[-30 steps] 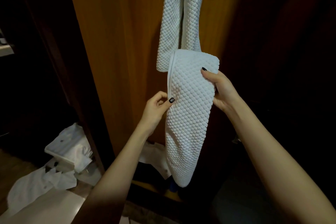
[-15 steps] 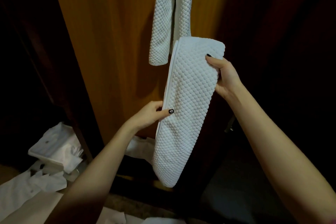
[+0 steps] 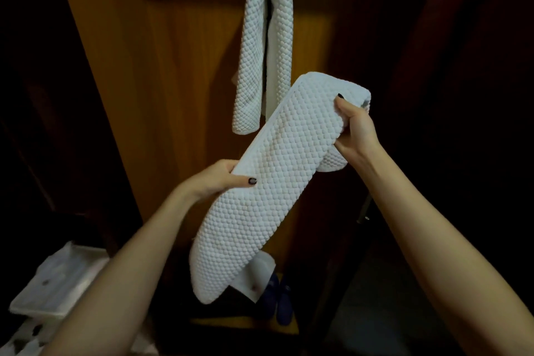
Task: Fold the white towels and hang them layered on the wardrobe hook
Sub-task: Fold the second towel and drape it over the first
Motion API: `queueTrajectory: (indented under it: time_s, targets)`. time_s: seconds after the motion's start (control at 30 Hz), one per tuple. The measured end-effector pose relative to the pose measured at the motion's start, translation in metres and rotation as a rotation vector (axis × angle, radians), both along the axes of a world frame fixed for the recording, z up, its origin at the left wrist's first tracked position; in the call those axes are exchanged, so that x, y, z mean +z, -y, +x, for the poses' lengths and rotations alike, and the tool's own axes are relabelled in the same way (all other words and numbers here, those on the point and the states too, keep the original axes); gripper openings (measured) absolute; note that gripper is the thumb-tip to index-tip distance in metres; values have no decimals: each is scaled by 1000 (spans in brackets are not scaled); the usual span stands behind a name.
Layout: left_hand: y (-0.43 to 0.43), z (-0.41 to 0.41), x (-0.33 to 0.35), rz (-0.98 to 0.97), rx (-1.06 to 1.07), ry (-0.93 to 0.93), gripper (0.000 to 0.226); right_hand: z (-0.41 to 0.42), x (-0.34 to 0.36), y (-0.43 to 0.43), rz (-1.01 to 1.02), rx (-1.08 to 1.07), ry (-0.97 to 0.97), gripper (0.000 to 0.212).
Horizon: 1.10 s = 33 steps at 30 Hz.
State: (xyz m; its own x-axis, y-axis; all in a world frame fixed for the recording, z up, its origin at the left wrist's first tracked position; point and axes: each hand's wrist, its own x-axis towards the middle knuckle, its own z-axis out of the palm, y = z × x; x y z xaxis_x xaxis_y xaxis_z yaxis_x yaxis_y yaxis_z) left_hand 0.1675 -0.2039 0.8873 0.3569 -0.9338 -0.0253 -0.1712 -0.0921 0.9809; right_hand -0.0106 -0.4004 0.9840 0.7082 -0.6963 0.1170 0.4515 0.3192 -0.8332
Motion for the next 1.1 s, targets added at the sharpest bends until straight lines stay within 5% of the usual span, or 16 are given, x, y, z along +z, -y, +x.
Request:
queueTrajectory:
  time_s: [0.2,0.5,0.87,1.1]
  targets:
    - [-4,41,59,19,-107,157,49,7,39,-10,-42,-124,82,23]
    - [6,83,180,-160,86,446,51,10,109,6,-33,-89,205,12]
    - [44,115,302,-374,206,426,34,55,200,61,-119,-42,367,14]
    - [80,161,336,-523,236,240,29,111,238,90,-85,31,376,11]
